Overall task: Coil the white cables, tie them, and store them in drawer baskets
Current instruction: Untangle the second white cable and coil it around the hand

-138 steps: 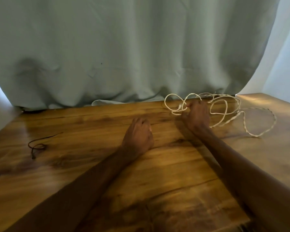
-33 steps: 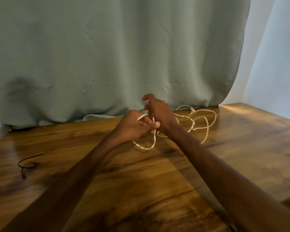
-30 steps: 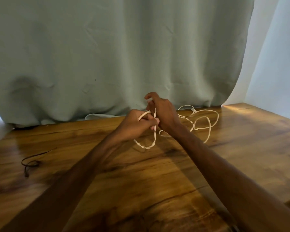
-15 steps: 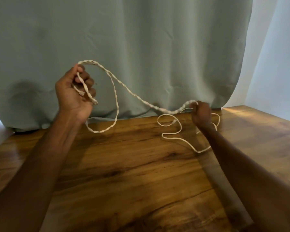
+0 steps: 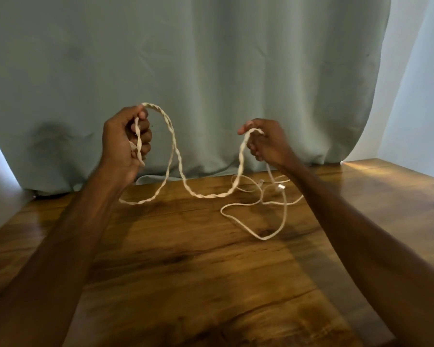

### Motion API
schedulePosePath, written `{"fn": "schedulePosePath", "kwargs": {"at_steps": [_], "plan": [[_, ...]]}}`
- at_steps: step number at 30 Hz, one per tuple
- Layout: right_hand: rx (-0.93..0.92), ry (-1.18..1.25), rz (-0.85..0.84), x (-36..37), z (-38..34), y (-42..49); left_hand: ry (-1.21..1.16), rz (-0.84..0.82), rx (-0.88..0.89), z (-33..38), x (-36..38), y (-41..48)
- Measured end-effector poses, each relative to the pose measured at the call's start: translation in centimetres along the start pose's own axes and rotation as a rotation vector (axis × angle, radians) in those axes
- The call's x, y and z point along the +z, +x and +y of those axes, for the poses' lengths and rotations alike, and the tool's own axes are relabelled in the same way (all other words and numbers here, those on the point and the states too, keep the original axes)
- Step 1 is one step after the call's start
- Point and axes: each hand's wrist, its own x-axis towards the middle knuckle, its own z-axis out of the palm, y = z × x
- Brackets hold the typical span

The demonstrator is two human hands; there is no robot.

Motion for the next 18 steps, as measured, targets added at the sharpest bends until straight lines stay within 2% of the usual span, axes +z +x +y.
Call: {"fn": "schedulePosePath", "kwargs": {"at_steps": [2, 5, 8, 10, 13, 15, 18], "plan": [[-0.162, -0.13, 0.005, 0.8, -0.2, -0.4, -0.01, 0.018, 0.01, 0.7, 0.0, -0.1], [-0.315, -0.489, 0.081, 0.4, 0.6, -0.3, 0.02, 0.043, 0.017, 0.8, 0.1, -0.2], [-0.323, -0.887, -0.003, -1.4, 3.6, -0.2, 0.093, 0.057, 0.017, 0.3, 0.2, -0.4], [-0.296, -0.999, -0.016, -3.0, 5.3, -0.4, 0.133, 0.07, 0.026, 0.0, 0.4, -0.4], [-0.317, -0.995, 0.024, -4.2, 5.7, -0.7, 0.18, 0.069, 0.051, -0.2, 0.6, -0.3], [-0.357, -0.933, 0.132, -3.8, 4.8, -0.6, 0.186, 0.058, 0.053, -0.4, 0.9, -0.3], [-0.4, -0.655, 0.337, -2.3, 1.6, 0.1, 0.16, 0.056, 0.064, -0.4, 0.9, -0.2]]}}
